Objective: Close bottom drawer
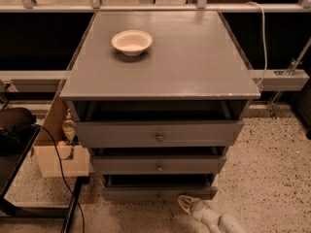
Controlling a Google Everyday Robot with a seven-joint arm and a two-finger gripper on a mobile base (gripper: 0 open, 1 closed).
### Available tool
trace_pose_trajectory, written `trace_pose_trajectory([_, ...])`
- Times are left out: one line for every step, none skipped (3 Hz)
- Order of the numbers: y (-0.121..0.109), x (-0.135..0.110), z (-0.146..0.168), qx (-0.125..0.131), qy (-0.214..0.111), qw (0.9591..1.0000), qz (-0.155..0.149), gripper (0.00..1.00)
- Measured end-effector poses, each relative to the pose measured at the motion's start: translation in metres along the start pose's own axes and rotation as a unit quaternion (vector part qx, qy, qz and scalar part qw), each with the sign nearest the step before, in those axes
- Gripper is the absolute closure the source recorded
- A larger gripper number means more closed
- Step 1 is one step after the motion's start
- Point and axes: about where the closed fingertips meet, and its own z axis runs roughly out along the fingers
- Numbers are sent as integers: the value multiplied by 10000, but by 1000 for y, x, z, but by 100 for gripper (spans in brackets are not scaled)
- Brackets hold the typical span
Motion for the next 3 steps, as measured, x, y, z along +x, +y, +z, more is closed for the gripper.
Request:
trace_pose_trajectory([-6,-2,5,14,-5,9999,-153,100])
trace_pose_trajectory([-10,-2,10,-24,-33,9998,-215,100])
trace_pose_trajectory([-17,-3,26,-138,-18,9991,-389,100])
